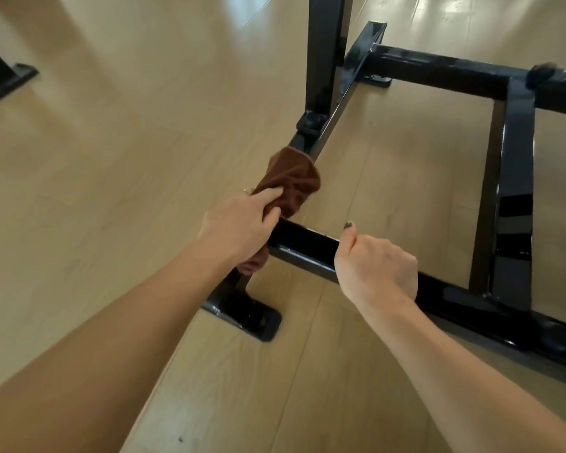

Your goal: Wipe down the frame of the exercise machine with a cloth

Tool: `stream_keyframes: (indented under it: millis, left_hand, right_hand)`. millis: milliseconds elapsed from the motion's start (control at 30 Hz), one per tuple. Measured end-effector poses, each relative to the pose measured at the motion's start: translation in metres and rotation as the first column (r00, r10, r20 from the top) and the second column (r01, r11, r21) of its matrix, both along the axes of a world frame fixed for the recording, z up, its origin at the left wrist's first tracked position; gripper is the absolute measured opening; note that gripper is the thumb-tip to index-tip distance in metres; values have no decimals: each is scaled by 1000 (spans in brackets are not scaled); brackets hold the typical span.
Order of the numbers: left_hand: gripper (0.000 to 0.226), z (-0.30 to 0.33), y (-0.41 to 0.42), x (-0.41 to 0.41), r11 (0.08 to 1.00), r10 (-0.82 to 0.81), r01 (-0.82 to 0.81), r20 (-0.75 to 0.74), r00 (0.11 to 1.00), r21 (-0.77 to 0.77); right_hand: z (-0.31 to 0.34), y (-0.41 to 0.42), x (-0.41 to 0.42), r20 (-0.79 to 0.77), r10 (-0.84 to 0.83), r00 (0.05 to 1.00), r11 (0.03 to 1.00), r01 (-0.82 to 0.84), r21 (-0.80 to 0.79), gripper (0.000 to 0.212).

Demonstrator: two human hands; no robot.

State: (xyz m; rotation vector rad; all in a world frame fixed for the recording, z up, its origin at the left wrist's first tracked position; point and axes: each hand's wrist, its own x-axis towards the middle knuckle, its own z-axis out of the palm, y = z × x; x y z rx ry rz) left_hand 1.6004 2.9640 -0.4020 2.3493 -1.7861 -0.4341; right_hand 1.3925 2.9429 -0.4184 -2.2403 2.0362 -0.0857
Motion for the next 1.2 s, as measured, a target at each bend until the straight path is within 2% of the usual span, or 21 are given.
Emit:
stream_keyframes:
  millis: [100, 200, 300, 400, 467, 533, 633, 700, 767, 833, 900, 1000, 1067, 1133, 1200]
  left_hand:
    - [47, -2, 75, 1, 998, 49, -51, 53, 997, 33]
    - [47, -4, 111, -5, 993, 103, -107, 76, 992, 55]
    - [47, -4, 103, -7, 987, 149, -153, 89, 985, 46]
    - [45, -3, 75, -3, 992, 124, -126, 74, 990, 20]
    - [44, -3, 46, 1, 996, 90, -90, 35, 995, 6]
    - [44, -1, 18, 6, 995, 97, -95, -73, 993, 28]
    - [43, 1, 5, 18, 982, 186, -168, -316, 931, 83]
    - [33, 0, 21, 24, 971, 240, -227, -387, 890, 80]
    - [16, -4, 44, 27, 953, 304, -280, -404, 863, 119]
    - [10, -4, 64, 27, 933, 359, -320, -422, 833, 163]
    - [11, -1, 80, 25, 916, 401, -363, -440, 804, 172]
    - [25, 1, 108, 16, 890, 453, -419, -464, 761, 183]
    - [28, 1, 125, 8, 856, 506, -480, -511, 695, 195]
    - [26, -2, 135, -4, 812, 534, -565, -578, 617, 147]
    - [23, -11, 137, -26, 743, 562, -670, -552, 616, 10]
  right_hand:
    - [-1, 0, -1, 22, -5, 1000, 1000, 4, 11, 67]
    - [0, 2, 0, 22, -9, 1000, 1000, 8, 5, 71]
    - [0, 2, 1, 14, 0, 1000, 1000, 0, 14, 77]
    - [-1, 0, 2, -8, -5, 1000, 1000, 5, -4, 78]
    - [-5, -2, 2, -5, -6, 1000, 1000, 6, -13, 79]
    - [-8, -4, 1, 13, -7, 1000, 1000, 7, -17, 78]
    - [-10, -6, 1, 21, -9, 1000, 1000, 9, -21, 78]
    - [-10, -6, 1, 29, -6, 1000, 1000, 7, -17, 78]
    - [-10, -5, 1, 38, -4, 999, 1000, 5, -22, 77]
    - [-10, -3, 0, 49, -6, 999, 1000, 7, -25, 77]
    - [-8, -1, 1, 59, -5, 998, 1000, 6, -23, 77]
    - [-5, 1, -1, 69, 3, 998, 1000, -2, -10, 76]
    - [-3, 2, -2, 80, 4, 997, 1000, -4, 3, 76]
    - [-3, 2, -2, 79, 4, 997, 1000, -5, 9, 76]
    - [-3, 2, -2, 73, 6, 997, 1000, -6, 9, 75]
